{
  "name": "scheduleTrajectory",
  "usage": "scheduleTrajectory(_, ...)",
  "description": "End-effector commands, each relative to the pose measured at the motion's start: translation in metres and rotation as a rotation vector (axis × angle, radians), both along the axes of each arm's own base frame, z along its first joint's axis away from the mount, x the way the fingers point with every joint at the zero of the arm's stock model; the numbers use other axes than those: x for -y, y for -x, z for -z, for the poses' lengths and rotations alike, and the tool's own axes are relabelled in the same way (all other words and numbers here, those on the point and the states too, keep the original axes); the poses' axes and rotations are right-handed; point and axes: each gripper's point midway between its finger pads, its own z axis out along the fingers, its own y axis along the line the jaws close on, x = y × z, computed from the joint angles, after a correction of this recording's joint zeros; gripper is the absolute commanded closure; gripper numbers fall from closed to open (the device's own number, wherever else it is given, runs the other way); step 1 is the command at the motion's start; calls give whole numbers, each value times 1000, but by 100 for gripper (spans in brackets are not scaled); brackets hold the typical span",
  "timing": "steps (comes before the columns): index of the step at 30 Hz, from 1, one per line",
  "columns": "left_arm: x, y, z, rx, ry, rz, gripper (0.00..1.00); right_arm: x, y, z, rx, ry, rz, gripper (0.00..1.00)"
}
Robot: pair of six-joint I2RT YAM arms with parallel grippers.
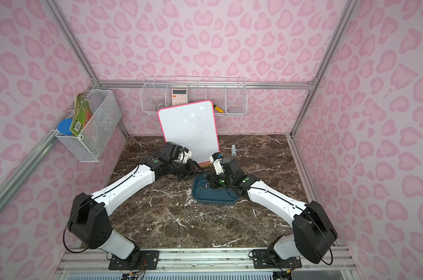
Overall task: Take out the wing nut from the storage box
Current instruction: Pick up the wing nut from the storage box.
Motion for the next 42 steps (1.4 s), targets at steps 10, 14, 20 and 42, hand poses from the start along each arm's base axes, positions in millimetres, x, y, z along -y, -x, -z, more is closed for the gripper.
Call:
scheduleTrajectory(10,16,2,-2,4,41,53,73,-5,-3,-16,17,-73,-12,96)
scheduleTrajectory(14,17,2,-1,1,43,58,90,-4,-4,-16,16,-75,-9,96)
scheduleTrajectory(20,17,2,0,-3,35,55,100,-2,-4,-14,12,-74,1,84)
scheduleTrajectory(42,-84,73,60,-151,-408,-66,100,23,-5,22,1,46,74,1)
